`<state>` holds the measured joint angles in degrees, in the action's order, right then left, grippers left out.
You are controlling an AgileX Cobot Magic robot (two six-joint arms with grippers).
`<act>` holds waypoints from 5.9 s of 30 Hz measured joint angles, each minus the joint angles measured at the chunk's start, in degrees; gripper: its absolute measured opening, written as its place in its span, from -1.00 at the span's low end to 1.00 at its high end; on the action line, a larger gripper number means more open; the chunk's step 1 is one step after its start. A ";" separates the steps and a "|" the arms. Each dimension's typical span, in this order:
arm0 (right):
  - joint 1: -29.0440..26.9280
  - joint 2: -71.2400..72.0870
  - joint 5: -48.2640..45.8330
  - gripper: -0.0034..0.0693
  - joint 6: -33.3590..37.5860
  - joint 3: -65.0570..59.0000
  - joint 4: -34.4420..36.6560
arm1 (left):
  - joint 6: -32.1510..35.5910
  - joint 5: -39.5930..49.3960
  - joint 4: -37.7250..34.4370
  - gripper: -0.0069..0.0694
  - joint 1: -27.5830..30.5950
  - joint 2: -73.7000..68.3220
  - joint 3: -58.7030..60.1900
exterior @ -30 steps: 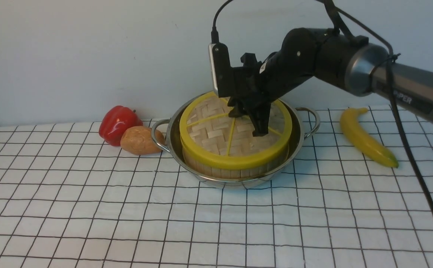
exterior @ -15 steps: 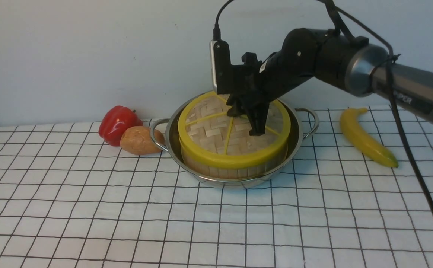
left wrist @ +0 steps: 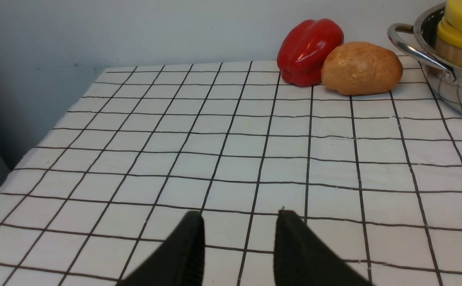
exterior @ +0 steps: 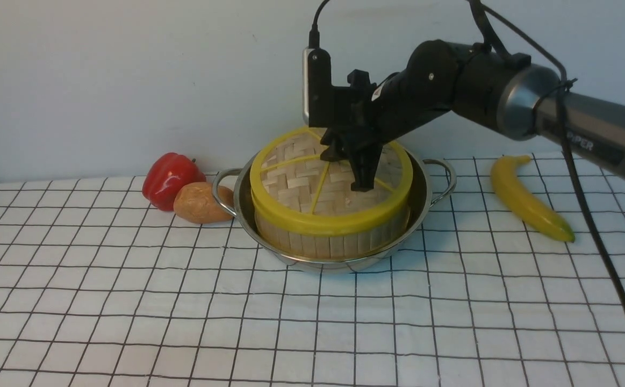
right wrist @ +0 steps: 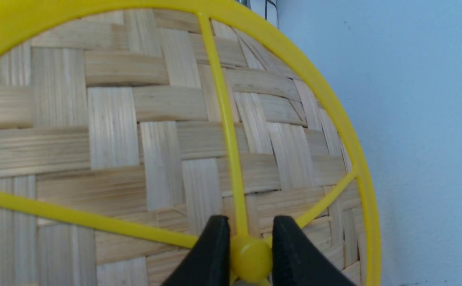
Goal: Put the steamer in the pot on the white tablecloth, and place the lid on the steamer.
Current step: 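Place the bamboo steamer lid onto the steamer basket in the pot with the right gripper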
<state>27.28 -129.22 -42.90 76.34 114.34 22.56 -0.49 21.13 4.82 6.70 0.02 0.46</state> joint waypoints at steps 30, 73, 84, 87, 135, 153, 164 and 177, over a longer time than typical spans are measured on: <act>0.05 -0.07 -1.52 -0.51 -0.05 0.00 -1.59 | 0.00 0.00 0.00 -0.18 0.00 0.00 0.00; -0.04 -0.07 -0.19 0.28 -1.28 0.09 -6.42 | 0.00 0.00 0.00 -0.18 0.00 0.00 0.00; -0.04 1.76 -1.49 -0.18 -6.20 0.09 -12.01 | 0.00 0.00 0.00 -0.18 0.00 0.00 0.00; -0.04 1.81 -2.14 -0.32 -6.20 0.15 -11.63 | 0.00 0.00 0.00 -0.18 0.00 0.00 0.00; -10.31 1.84 -9.20 -0.24 -9.98 0.16 29.18 | 0.00 0.00 0.00 -0.18 0.00 0.00 0.00; -10.21 -2.03 -7.68 -0.24 -24.58 0.16 28.15 | 0.00 0.00 -0.06 -0.18 0.00 0.00 0.00; -9.66 -2.38 -8.05 -0.11 -24.86 0.16 30.58 | 0.00 0.00 -0.06 -0.18 0.00 0.00 0.00; -8.89 -3.09 -8.07 -0.02 -26.82 0.16 30.86 | 0.00 0.00 -0.06 -0.18 0.00 0.00 0.00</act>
<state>18.39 -132.32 -50.97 49.51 114.50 53.42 -0.49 21.13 4.76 6.70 0.02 0.46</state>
